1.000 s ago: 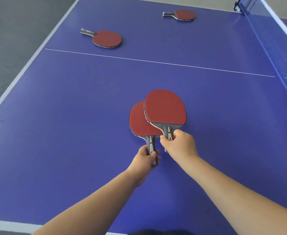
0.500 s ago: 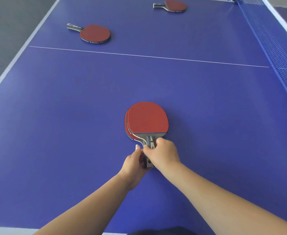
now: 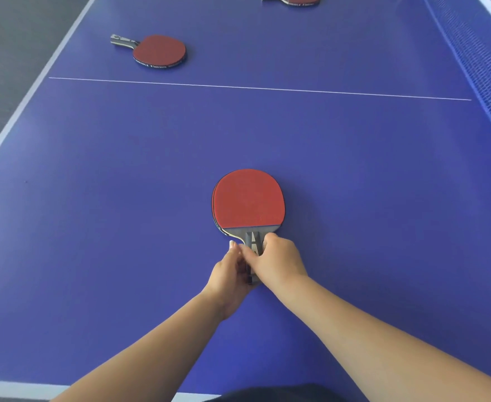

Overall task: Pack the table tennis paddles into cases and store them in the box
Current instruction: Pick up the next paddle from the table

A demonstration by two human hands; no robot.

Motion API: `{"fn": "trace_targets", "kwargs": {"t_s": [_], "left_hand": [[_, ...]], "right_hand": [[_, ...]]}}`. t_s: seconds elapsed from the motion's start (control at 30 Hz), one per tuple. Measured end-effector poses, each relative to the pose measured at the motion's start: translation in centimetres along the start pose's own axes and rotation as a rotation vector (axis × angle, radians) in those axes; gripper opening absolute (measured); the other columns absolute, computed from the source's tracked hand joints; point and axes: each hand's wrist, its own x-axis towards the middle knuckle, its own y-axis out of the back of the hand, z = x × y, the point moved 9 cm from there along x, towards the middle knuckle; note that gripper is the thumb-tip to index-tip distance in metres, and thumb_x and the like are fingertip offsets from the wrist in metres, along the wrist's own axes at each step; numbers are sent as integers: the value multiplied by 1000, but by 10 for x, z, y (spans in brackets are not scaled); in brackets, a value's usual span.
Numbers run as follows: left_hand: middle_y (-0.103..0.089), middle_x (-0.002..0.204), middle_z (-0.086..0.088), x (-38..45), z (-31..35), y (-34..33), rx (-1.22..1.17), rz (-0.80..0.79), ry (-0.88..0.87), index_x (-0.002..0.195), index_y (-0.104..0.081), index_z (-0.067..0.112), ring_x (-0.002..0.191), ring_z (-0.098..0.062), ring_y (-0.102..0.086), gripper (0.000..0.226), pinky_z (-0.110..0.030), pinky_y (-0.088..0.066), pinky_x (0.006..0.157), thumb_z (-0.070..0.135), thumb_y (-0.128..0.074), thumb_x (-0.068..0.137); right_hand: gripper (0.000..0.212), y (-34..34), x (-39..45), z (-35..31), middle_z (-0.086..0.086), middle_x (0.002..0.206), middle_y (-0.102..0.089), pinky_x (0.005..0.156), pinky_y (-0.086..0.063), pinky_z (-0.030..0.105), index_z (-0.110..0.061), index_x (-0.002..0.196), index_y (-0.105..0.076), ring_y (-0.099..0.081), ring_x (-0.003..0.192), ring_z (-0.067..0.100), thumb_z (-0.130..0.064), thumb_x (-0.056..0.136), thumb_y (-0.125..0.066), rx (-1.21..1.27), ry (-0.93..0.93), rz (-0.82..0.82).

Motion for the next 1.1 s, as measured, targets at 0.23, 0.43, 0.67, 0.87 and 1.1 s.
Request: {"fn": "trace_targets", "kwargs": {"t_s": [0.23,0.43,0.67,0.87,1.1], "left_hand": [[-69,99,-18,8,4,1,79,102,-3,114,-63,7,83,-32,-68,46,-47,-57,88,48,-52,97],[-65,86,-9,11,14,-11,159,154,8,103,-58,8,59,-23,-60,25,-40,-57,72,30,-65,93],[-55,84,-8,7,17,-21,321,267,-61,96,-55,4,56,-21,-51,25,-27,-49,49,27,-65,93],[-56,85,-8,2,10,-47,312,301,-96,93,-56,5,61,-22,-53,23,-35,-56,64,26,-67,92],[-57,82,-6,-23,4,-99,452,176,-165,94,-58,5,64,-22,-54,23,-37,-60,71,26,-66,92]], "right_hand": [[31,50,1,45,0,88,-54,58,-44,34,-16,82,-47,-54,71,20,-42,98,-43,-67,32,125],[42,67,-1,102,2,143,-41,100,-41,34,-17,135,-47,-40,131,22,-35,97,-51,-246,78,95],[60,81,-3,149,1,163,-4,120,-10,44,-22,154,-18,-1,150,24,-40,101,-40,-388,77,-40],[64,107,1,173,2,164,0,120,-8,47,-23,155,-10,2,150,25,-42,101,-38,-455,85,-33],[67,141,-20,192,4,164,-1,119,-10,48,-24,156,-5,0,150,27,-43,101,-38,-460,-2,82]]}}
